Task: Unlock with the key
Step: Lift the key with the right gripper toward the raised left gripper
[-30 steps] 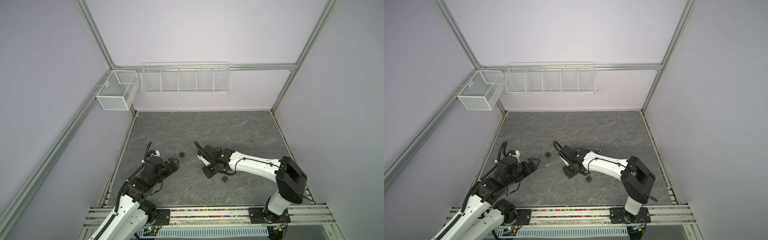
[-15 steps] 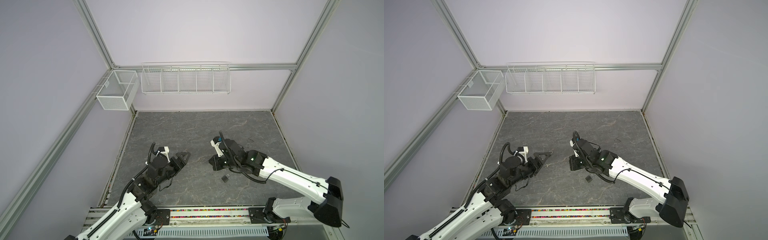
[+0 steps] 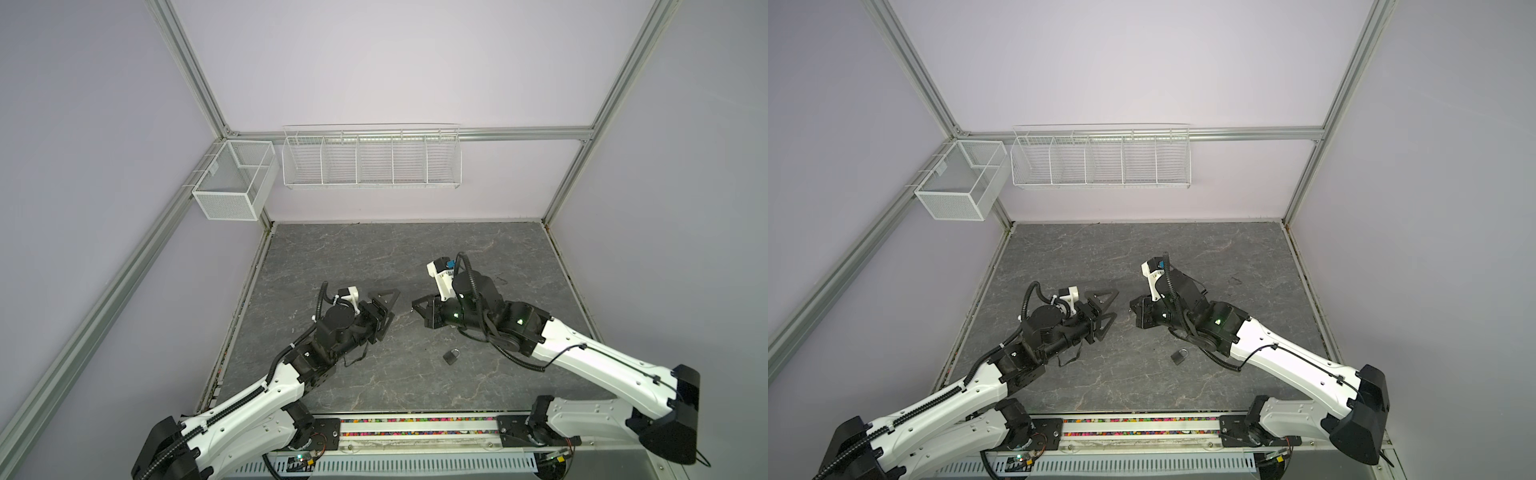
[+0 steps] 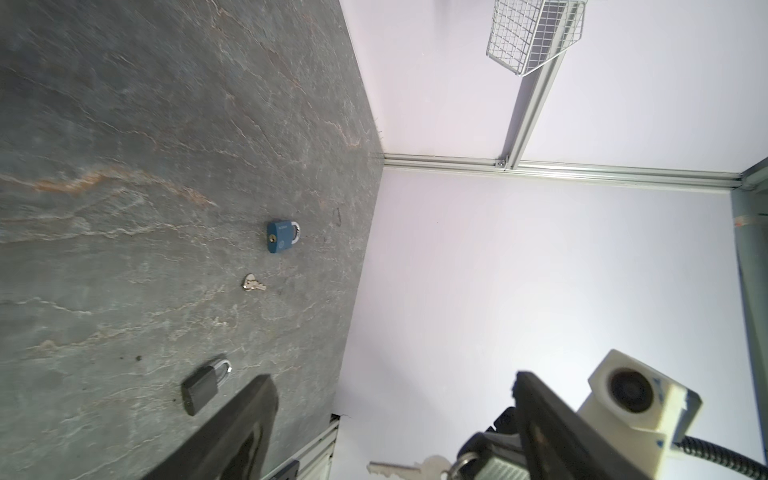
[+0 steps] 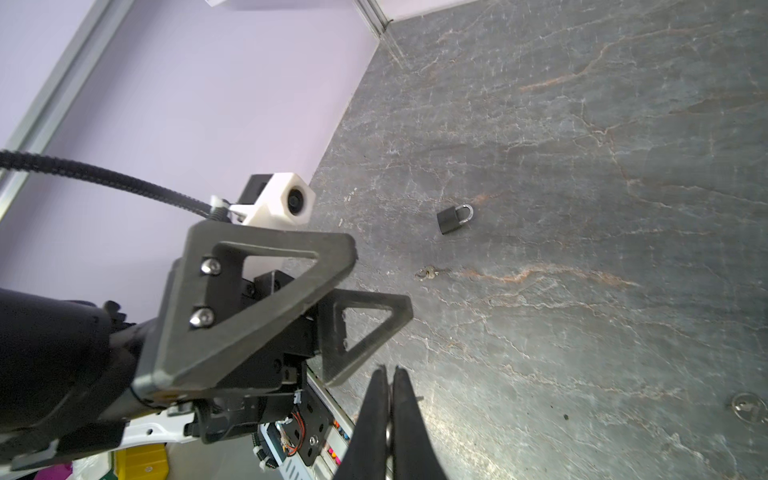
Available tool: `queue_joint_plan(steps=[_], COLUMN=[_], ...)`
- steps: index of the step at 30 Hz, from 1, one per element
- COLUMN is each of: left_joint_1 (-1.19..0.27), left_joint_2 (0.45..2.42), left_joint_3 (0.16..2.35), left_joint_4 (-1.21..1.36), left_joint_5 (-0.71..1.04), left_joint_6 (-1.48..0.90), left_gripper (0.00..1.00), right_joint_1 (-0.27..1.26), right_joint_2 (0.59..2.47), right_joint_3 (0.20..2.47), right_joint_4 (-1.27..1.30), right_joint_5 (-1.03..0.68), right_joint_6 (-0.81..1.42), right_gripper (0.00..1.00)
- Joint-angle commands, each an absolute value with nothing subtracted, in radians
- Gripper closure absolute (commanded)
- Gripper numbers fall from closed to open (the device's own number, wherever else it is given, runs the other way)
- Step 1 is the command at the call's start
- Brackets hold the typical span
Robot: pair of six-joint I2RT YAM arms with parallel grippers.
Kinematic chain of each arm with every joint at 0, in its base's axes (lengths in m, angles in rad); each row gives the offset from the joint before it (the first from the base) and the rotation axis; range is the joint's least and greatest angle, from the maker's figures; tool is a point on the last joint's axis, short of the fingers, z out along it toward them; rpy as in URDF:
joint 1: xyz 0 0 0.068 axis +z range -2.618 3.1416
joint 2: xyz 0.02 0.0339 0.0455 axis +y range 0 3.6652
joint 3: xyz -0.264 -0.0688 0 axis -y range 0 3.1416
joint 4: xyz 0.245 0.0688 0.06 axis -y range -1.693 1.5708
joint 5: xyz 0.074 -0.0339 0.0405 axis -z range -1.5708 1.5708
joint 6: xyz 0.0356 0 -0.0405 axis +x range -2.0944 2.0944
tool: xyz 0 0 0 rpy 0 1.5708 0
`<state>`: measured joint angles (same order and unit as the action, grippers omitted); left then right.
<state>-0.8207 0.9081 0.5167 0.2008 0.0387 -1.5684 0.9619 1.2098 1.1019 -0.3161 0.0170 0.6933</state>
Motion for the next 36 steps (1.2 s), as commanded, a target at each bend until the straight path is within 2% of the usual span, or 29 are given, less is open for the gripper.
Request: queue_joint_plan(steps=[1,9,29,33,36], left_joint_1=[-0.831,-0.844,-0.845,-0.845,-0.845], left_joint_2=[0.919,0.929,0.881,0.877,0.869], left_joint_3=[0.553,0.561,0.509,0.49,0.473], left_joint_4=[0.299,0.363,0.458,0.471,0.461], left_joint_5=[0.01,0.002,-0.08,-0.102,-0.121], left_joint_6=[-1.673,-1.786,-1.87,-1.886,-1.894], left_gripper=[0.11,0.11,0.14,0.17,0.26], right_joint_1=[0.957,0.957,0.974,0.98,0.981], right_joint_2=[1.208,1.244,1.325,1.311,1.299], right_joint_3=[1.118,1.136,1.148,1.13,1.125], right_joint_4=[-0.209,-0.126,-0.032,-0.042,-0.047], right_joint_5=[-0.003,-0.004,-0.017,0.006,0.001], right_joint_6=[0.717,0.708,0.721,0.727,0.72], right_gripper=[0.93,0.93,0.93,0.93,0.93])
